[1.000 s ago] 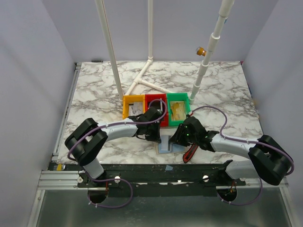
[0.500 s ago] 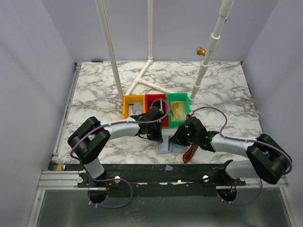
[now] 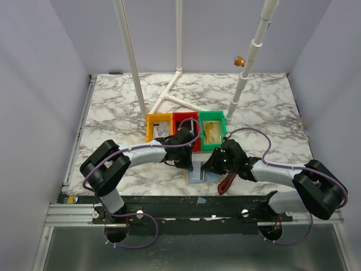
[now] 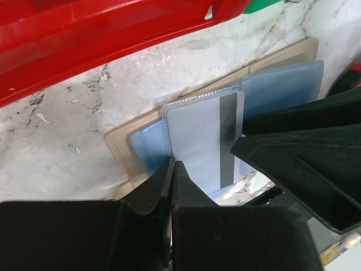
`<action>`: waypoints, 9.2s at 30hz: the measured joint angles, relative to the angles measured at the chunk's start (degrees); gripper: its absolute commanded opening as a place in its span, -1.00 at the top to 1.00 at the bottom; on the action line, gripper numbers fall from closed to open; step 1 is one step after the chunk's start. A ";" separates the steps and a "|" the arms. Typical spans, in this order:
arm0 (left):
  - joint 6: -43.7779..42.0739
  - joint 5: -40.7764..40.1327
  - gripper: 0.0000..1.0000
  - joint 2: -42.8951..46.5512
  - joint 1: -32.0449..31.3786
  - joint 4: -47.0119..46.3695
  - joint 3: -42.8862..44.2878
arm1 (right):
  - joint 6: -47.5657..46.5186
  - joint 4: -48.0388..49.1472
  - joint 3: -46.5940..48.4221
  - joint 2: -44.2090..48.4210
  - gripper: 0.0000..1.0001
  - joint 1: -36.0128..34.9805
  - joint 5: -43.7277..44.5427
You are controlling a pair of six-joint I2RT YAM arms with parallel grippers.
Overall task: Take the credit cards out of the card holder
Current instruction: Remove the credit card from the card holder, then place the credit card in the storage box.
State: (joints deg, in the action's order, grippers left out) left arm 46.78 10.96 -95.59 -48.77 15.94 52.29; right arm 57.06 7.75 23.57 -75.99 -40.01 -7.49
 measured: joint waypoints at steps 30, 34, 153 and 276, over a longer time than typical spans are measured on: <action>0.37 0.31 1.00 -1.46 -1.62 -0.48 1.38 | 1.92 5.68 -3.50 0.00 0.60 1.29 -3.80; 0.44 0.66 1.00 -1.64 -1.62 -0.92 1.38 | 2.58 7.45 -4.61 0.00 0.64 1.90 -4.61; 1.88 -1.57 1.00 -1.42 -1.22 0.46 1.29 | -1.20 -5.57 -8.33 17.14 0.99 11.26 -7.50; -8.81 -19.04 1.00 15.58 19.30 19.37 13.35 | -4.07 -19.82 17.31 13.79 -1.00 12.00 -9.81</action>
State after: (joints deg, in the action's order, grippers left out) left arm 37.98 -8.08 -80.01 -29.47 35.31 65.65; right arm 52.99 -12.08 40.88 -62.19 -28.01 -17.30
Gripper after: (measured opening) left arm 0.012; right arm 0.998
